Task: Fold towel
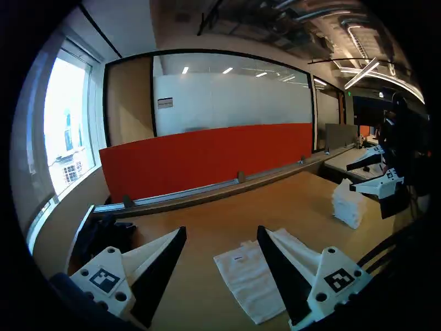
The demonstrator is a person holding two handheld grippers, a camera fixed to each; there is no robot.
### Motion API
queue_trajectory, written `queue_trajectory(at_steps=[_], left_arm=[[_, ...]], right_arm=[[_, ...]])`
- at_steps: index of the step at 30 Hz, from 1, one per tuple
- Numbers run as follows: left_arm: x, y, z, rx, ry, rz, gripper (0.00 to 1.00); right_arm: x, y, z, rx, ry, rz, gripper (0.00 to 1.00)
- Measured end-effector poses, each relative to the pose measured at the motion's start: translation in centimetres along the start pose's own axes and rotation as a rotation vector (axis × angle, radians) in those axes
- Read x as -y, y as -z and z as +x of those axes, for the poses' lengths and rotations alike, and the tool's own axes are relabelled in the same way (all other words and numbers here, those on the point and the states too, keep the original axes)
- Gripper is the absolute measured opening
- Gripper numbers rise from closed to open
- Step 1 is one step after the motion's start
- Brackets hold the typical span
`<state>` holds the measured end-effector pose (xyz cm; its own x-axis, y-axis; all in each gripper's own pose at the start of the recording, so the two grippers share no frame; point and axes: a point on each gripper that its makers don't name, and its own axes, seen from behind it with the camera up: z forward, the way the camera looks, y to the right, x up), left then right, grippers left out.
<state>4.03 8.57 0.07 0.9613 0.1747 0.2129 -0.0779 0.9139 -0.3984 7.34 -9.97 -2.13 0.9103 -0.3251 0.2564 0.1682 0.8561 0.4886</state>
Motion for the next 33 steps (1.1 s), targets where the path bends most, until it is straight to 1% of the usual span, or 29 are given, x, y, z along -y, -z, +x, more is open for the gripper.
queue_trajectory(at_steps=[2, 8, 17, 23, 26, 33], left_arm=[[-0.4, -0.1, -0.7, 0.015, -0.008, -0.015, 0.95], [-1.4, -0.4, -3.2, 0.06, -0.024, -0.045, 0.95], [-2.6, -1.0, -7.3, 0.125, -0.043, -0.084, 0.95], [-3.4, -1.4, -10.4, 0.176, -0.047, -0.102, 0.95], [-4.1, -1.4, -12.4, 0.211, -0.048, -0.117, 0.95], [-5.3, -1.5, -16.9, 0.293, -0.068, -0.147, 0.95]], right_arm=[[0.2, -0.2, -0.5, 0.014, 0.012, 0.003, 1.0], [1.0, -0.8, -2.0, 0.045, -0.001, 0.024, 1.0], [2.2, -1.9, -5.3, 0.086, -0.005, 0.045, 1.0], [3.2, -2.6, -8.1, 0.121, -0.011, 0.061, 1.0], [3.8, -2.9, -9.9, 0.151, -0.012, 0.071, 1.0], [5.2, -3.4, -13.8, 0.209, -0.016, 0.093, 1.0]])
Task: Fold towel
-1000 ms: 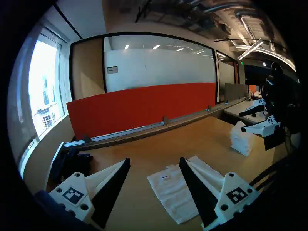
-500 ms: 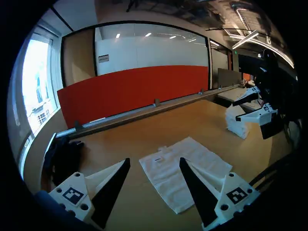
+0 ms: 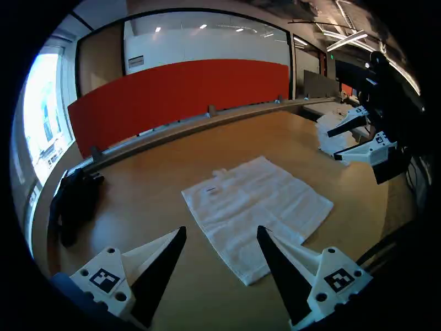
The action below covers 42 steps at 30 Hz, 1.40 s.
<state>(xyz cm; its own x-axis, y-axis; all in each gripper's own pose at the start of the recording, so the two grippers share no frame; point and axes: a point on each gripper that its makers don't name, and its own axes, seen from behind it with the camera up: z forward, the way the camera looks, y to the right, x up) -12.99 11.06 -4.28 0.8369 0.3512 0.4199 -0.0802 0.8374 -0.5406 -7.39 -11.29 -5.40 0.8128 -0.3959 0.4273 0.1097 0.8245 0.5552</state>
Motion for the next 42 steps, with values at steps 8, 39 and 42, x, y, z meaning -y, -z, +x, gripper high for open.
queue_trajectory(at_steps=[8, 39, 42], left_arm=[[-0.8, -1.7, -3.6, 0.07, 0.007, -0.023, 0.95], [-4.3, -4.3, -12.0, 0.262, 0.046, -0.094, 0.95], [-4.4, -4.4, -12.4, 0.272, 0.048, -0.093, 0.95]], right_arm=[[0.8, -1.4, -3.4, 0.053, -0.007, 0.018, 1.0], [3.7, -3.4, -13.0, 0.224, -0.038, 0.098, 0.99], [3.9, -3.5, -13.3, 0.227, -0.042, 0.104, 0.98]])
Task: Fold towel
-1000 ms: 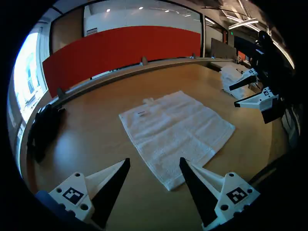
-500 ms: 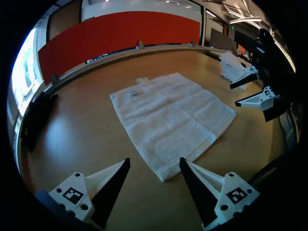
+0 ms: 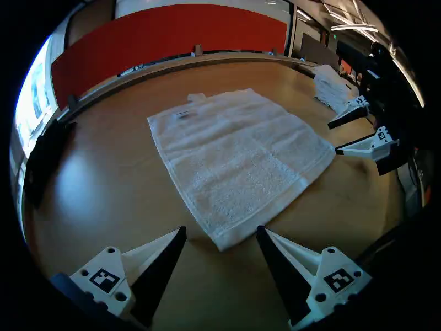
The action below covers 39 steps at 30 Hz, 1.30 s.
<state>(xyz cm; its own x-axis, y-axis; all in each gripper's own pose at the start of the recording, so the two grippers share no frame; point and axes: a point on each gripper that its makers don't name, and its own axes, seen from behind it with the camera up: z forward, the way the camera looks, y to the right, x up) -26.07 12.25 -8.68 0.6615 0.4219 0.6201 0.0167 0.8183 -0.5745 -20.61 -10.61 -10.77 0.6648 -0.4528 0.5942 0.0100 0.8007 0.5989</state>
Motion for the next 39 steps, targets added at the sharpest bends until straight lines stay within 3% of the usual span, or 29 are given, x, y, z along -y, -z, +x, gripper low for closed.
queue_trajectory(at_steps=[7, 17, 27, 39], left_arm=[[0.0, -0.2, -0.4, 0.012, -0.022, 0.015, 0.91], [0.0, 0.0, -0.5, 0.025, 0.003, 0.038, 0.72], [-0.1, 0.1, -0.7, 0.03, 0.01, 0.047, 0.68], [-0.4, 0.0, -0.6, 0.039, 0.018, 0.051, 0.53]], right_arm=[[0.3, -0.2, -0.5, 0.011, 0.008, 0.013, 0.93], [1.0, -0.5, -1.2, 0.027, 0.007, 0.04, 0.67], [1.6, -0.6, -1.7, 0.034, -0.001, 0.067, 0.46], [1.9, -0.4, -1.7, 0.035, -0.008, 0.079, 0.29]])
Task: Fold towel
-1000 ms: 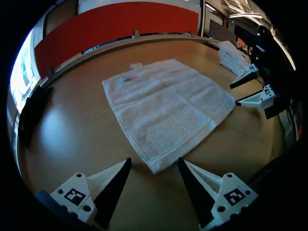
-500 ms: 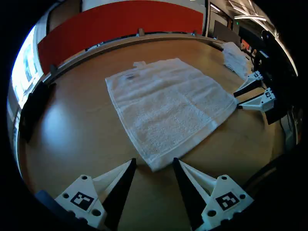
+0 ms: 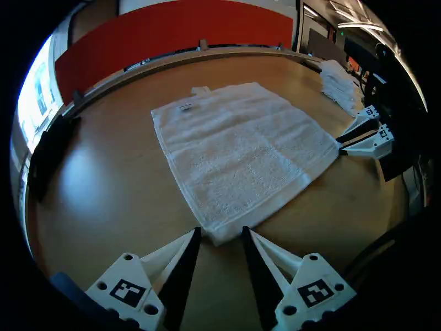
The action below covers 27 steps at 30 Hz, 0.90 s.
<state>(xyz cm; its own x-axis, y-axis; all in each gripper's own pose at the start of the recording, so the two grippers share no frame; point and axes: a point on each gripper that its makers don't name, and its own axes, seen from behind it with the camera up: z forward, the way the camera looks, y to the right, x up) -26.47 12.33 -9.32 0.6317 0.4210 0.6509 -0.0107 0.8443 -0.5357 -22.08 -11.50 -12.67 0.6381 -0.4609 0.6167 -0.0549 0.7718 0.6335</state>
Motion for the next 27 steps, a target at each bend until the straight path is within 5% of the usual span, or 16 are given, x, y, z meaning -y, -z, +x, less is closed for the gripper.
queue_trajectory(at_steps=[4, 6, 10, 27], left_arm=[[0.08, -0.04, -0.01, 0.004, 0.004, 0.002, 0.5], [0.22, -0.05, -0.02, 0.006, 0.007, 0.006, 0.36], [0.42, -0.05, -0.02, 0.007, 0.011, 0.016, 0.25], [-0.18, 0.34, 0.05, 0.009, 0.087, 0.0, 0.14]], right_arm=[[0.03, 0.0, 0.06, 0.0, -0.004, 0.0, 0.26], [0.08, 0.01, 0.14, -0.002, -0.005, 0.0, 0.24], [0.18, 0.05, 0.33, -0.006, -0.012, -0.001, 0.2], [0.09, 0.53, 0.97, -0.014, -0.039, -0.007, 0.13]])
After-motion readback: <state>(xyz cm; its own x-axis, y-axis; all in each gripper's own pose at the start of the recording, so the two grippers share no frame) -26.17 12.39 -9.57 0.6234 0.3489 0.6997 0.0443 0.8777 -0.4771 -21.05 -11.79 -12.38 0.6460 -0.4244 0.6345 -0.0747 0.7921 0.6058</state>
